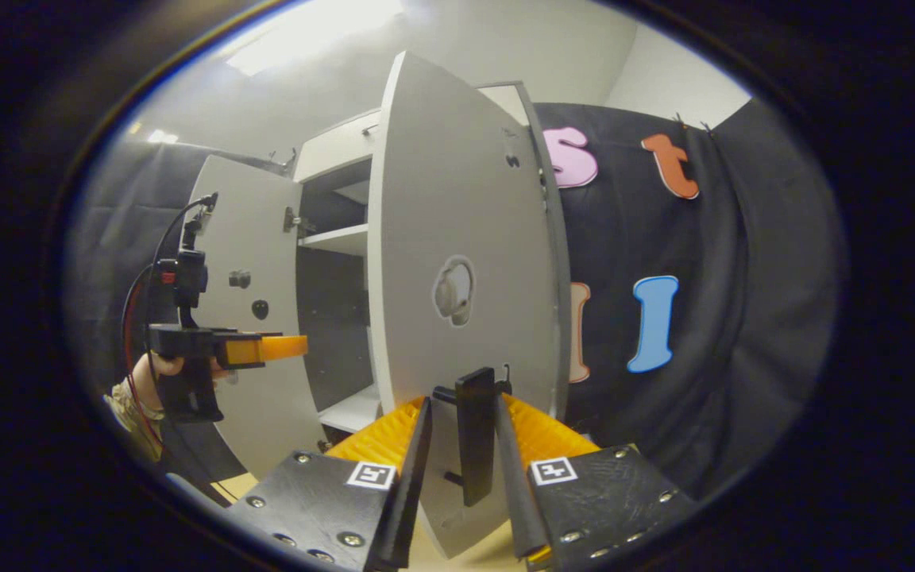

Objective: Grab one shoe with the right hand and put it into the shoe cabinet, grab the other shoe with the left hand and put it into the shoe cabinet; then close the right door with the right hand and the left door with the left hand.

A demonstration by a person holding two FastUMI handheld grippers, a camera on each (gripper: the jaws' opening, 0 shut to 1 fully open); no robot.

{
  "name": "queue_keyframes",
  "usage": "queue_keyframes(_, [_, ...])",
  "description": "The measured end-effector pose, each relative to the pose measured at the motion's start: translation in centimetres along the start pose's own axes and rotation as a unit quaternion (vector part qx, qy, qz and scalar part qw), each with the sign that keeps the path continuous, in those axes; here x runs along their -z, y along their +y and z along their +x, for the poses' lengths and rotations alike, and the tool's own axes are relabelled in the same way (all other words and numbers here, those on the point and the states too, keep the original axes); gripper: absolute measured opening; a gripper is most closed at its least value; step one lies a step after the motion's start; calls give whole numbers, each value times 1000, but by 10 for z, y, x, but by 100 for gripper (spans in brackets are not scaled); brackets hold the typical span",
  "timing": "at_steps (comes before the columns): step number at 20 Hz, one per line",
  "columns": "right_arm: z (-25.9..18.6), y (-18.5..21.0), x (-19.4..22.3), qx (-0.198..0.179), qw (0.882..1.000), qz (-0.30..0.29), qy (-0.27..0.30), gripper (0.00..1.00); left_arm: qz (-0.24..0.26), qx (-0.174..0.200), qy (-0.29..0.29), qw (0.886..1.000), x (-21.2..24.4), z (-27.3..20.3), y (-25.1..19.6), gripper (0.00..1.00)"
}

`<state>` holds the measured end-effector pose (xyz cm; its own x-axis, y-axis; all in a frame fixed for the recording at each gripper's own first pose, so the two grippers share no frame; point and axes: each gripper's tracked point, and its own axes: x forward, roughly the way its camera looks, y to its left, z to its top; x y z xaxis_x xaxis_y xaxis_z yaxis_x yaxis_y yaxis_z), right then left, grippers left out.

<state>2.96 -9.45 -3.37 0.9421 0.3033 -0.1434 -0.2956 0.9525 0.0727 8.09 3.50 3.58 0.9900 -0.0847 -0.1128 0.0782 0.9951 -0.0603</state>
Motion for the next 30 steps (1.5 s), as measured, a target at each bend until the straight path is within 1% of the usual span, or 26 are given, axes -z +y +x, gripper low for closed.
queue_keyframes(1, [6, 8, 3, -9, 1000, 5, 3, 43, -1, -4, 0, 1000, -1, -4, 2, 95])
queue_keyframes(2, [14, 16, 3, -16, 1000, 7, 4, 51, -2, -8, -1, 1000, 0, -9, 5, 95])
queue_keyframes(6, [46, 52, 8, -50, 998, 26, 6, 51, -4, -26, -4, 1000, -1, -28, 16, 95])
queue_keyframes(9, [70, 67, 7, -60, 998, 37, 3, 51, -14, -38, -4, 999, -1, -44, 23, 95])
queue_keyframes(10, [77, 68, 6, -56, 998, 38, 2, 52, -17, -41, -4, 999, 0, -49, 26, 95])
queue_keyframes(11, [80, 67, 5, -52, 998, 38, 1, 43, -21, -46, -2, 999, 1, -55, 29, 95])
queue_keyframes(12, [84, 67, 5, -49, 998, 40, 0, 52, -25, -45, 1, 999, 3, -61, 28, 95])
queue_keyframes(14, [95, 68, 2, -43, 998, 37, -3, 52, -32, -44, 2, 999, 4, -72, 26, 94])
queue_keyframes(15, [97, 69, 1, -38, 999, 33, -5, 56, -31, -48, 2, 998, 4, -79, 28, 93])
queue_keyframes(16, [99, 66, 0, -29, 999, 27, -8, 52, -31, -53, 1, 998, 3, -85, 30, 93])
queue_keyframes(17, [101, 66, 0, -23, 999, 21, -10, 55, -33, -58, -2, 998, 1, -93, 32, 93])
queue_keyframes(18, [104, 65, -1, -16, 1000, 17, -11, 62, -37, -63, -2, 997, 1, -100, 33, 96])
queue_keyframes(19, [106, 64, -1, -10, 1000, 12, -12, 62, -42, -67, -4, 997, 0, -109, 36, 96])
queue_keyframes(20, [109, 65, 0, -7, 1000, 10, -13, 70, -47, -73, -6, 996, -1, -119, 38, 96])
queue_keyframes(21, [111, 66, 1, -4, 1000, 10, -13, 75, -49, -81, -8, 995, -1, -128, 43, 96])
queue_keyframes(22, [115, 67, 0, -2, 1000, 13, -14, 76, -50, -90, -12, 995, -3, -137, 49, 96])
queue_keyframes(23, [120, 68, 0, -1, 1000, 15, -15, 76, -49, -100, -17, 994, -5, -146, 56, 93])
queue_keyframes(24, [124, 68, 1, 0, 1000, 18, -14, 70, -50, -109, -23, 992, -7, -152, 63, 92])
queue_keyframes(25, [128, 68, 2, 0, 1000, 22, -14, 70, -49, -123, -28, 991, -9, -158, 72, 96])
queue_keyframes(26, [132, 69, 2, 0, 1000, 25, -13, 76, -49, -134, -33, 989, -11, -168, 80, 96])
queue_keyframes(30, [145, 67, 4, 5, 999, 41, -14, 76, -43, -181, -49, 981, -15, -184, 120, 96])
